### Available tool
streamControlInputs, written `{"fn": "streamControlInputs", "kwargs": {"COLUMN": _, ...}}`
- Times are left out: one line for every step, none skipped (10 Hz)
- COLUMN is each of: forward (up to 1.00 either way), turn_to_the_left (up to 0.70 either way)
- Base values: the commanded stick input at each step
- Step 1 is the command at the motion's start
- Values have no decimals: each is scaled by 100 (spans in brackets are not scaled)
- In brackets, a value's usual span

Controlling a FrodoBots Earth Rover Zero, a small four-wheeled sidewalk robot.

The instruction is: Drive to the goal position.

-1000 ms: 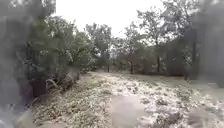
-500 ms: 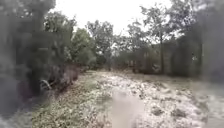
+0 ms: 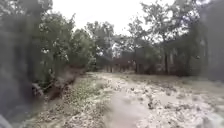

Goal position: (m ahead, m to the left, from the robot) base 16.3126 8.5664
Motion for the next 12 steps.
{"fn": "streamControlInputs", "kwargs": {"forward": 70, "turn_to_the_left": 0}}
{"fn": "streamControlInputs", "kwargs": {"forward": 70, "turn_to_the_left": -9}}
{"fn": "streamControlInputs", "kwargs": {"forward": 70, "turn_to_the_left": -35}}
{"fn": "streamControlInputs", "kwargs": {"forward": 70, "turn_to_the_left": -35}}
{"fn": "streamControlInputs", "kwargs": {"forward": 70, "turn_to_the_left": -29}}
{"fn": "streamControlInputs", "kwargs": {"forward": 70, "turn_to_the_left": -6}}
{"fn": "streamControlInputs", "kwargs": {"forward": 70, "turn_to_the_left": 0}}
{"fn": "streamControlInputs", "kwargs": {"forward": 70, "turn_to_the_left": 0}}
{"fn": "streamControlInputs", "kwargs": {"forward": 70, "turn_to_the_left": 0}}
{"fn": "streamControlInputs", "kwargs": {"forward": 70, "turn_to_the_left": 0}}
{"fn": "streamControlInputs", "kwargs": {"forward": 70, "turn_to_the_left": 0}}
{"fn": "streamControlInputs", "kwargs": {"forward": 70, "turn_to_the_left": 0}}
